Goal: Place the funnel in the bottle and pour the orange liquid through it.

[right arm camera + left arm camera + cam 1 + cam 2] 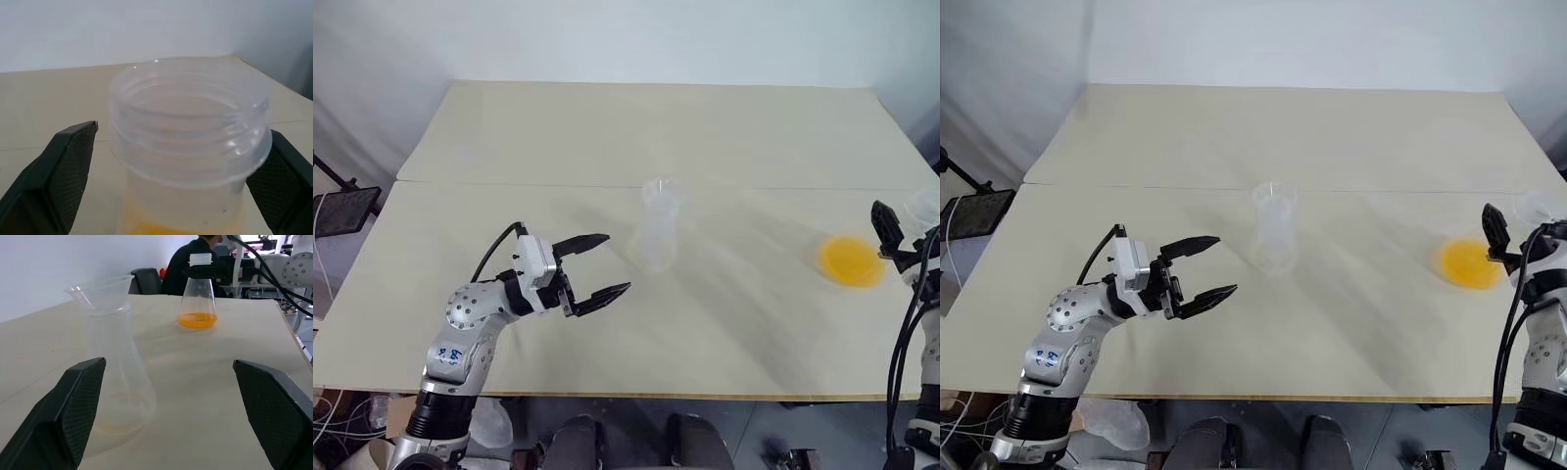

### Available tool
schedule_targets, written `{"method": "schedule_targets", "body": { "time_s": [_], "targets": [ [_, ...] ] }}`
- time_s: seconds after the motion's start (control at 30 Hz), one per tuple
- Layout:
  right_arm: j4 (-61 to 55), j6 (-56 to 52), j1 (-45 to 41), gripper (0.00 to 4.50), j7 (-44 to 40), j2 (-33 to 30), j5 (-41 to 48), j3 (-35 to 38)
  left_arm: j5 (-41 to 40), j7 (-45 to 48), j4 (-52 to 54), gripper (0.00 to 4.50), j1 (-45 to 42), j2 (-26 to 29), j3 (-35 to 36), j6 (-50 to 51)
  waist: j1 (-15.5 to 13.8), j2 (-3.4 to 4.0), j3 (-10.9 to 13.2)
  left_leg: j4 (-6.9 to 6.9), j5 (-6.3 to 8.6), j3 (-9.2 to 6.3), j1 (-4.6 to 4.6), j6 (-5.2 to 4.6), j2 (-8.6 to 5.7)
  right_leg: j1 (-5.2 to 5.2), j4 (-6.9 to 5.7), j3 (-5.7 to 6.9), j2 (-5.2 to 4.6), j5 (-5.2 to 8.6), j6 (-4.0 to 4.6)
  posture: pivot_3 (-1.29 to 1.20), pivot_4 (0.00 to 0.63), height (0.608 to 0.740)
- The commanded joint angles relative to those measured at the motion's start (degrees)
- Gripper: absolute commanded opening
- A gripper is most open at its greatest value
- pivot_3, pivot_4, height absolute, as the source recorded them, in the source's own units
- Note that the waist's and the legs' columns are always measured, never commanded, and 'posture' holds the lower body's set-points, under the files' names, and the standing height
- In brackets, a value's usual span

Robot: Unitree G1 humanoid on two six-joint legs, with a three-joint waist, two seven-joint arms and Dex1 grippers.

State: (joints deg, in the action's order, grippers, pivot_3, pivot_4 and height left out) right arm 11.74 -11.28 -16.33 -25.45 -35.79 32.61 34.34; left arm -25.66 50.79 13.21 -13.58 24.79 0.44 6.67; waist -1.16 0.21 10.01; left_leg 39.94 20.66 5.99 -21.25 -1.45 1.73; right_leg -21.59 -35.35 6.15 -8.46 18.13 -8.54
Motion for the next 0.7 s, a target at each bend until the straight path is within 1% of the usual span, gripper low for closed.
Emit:
{"method": "schedule_targets", "body": {
  "time_s": [0.03, 0.07, 0.1, 0.23, 0.43, 0.57, 0.6, 0.63, 0.7],
  "targets": [
    [-0.04, 1.77, -1.16, 4.5, -0.19, -0.65, -0.42, 0.82, -0.19, -0.4, 1.62, 4.43, -0.63, -0.42, 0.14, -1.45, 0.01, 0.0, 0.0, 0.0, 0.0, 0.0, 0.0, 0.0, 0.01, 0.0, 0.0, 0.0, 0.0, 0.0, 0.0, 0.0, 0.15, 0.74],
    [0.17, 1.93, -1.34, 4.09, -0.15, -0.57, -0.57, 0.7, -0.15, -0.48, 1.63, 4.5, -0.6, -0.49, 0.1, -1.52, 0.0, 0.0, 0.0, 0.0, 0.0, -0.01, 0.0, 0.0, 0.01, 0.0, 0.0, 0.0, 0.0, 0.0, 0.0, 0.0, 0.15, 0.74],
    [0.37, 2.08, -1.5, 3.86, -0.16, -0.48, -0.67, 0.58, -0.09, -0.56, 1.66, 4.5, -0.53, -0.55, 0.03, -1.61, 0.0, 0.0, 0.0, 0.0, 0.0, -0.01, 0.0, 0.0, 0.01, 0.0, 0.0, 0.01, 0.0, 0.0, 0.0, 0.0, 0.15, 0.74],
    [0.85, 2.75, -1.99, 2.49, -0.29, 0.0, -1.03, 0.23, 0.01, -0.86, 1.72, 4.5, -0.43, -0.81, -0.16, -1.85, 0.06, 0.0, 0.0, -0.01, 0.0, 0.0, 0.0, 0.0, 0.01, 0.0, 0.02, 0.01, 0.0, 0.0, 0.0, 0.0, 0.15, 0.74],
    [0.99, 3.78, -2.25, 2.47, -0.86, -0.38, -1.61, -0.17, 0.14, -0.99, 1.16, 4.5, -0.87, -1.01, -0.15, -2.35, 0.11, 0.0, 0.0, -0.01, 0.0, 0.0, 0.0, 0.0, 0.02, 0.0, 0.02, 0.01, 0.0, 0.0, 0.0, 0.0, 0.15, 0.74],
    [-2.38, 4.38, -3.48, 2.47, -1.43, -0.78, -1.33, -0.43, -0.05, -1.1, 0.91, 4.5, -1.05, -0.96, 0.18, -2.48, 0.14, 0.01, 0.01, -0.01, 0.0, 0.0, 0.0, 0.0, 0.02, 0.0, 0.04, 0.01, 0.0, 0.0, 0.0, 0.0, 0.15, 0.74],
    [-3.96, 4.99, -3.92, 2.47, -0.61, -1.0, -2.5, -1.03, -0.37, -1.29, 0.81, 4.5, -1.08, -1.06, 0.47, -2.34, 0.17, 0.08, 0.05, -0.01, 0.0, 0.01, 0.0, 0.0, 0.02, 0.0, 0.04, 0.0, 0.0, 0.0, 0.0, 0.0, 0.15, 0.74],
    [-5.97, 4.35, -4.36, 2.47, -0.2, -1.07, -2.67, -1.78, -0.8, -1.51, 0.71, 4.5, -1.16, -1.22, 0.8, -2.16, 0.2, 0.16, 0.09, -0.01, 0.0, 0.01, -0.01, 0.0, 0.02, 0.0, 0.04, 0.0, 0.0, 0.0, 0.0, 0.0, 0.15, 0.74],
    [-11.15, -2.56, -4.6, 2.47, 2.62, -2.9, -4.18, -5.03, -1.68, -1.95, 0.52, 4.5, -1.46, -1.48, 1.42, -1.69, 0.25, 0.3, 0.17, -0.01, -0.01, 0.01, -0.01, 0.01, 0.04, -0.03, 0.03, 0.0, 0.0, 0.0, 0.0, 0.0, 0.15, 0.74]
  ]
}}
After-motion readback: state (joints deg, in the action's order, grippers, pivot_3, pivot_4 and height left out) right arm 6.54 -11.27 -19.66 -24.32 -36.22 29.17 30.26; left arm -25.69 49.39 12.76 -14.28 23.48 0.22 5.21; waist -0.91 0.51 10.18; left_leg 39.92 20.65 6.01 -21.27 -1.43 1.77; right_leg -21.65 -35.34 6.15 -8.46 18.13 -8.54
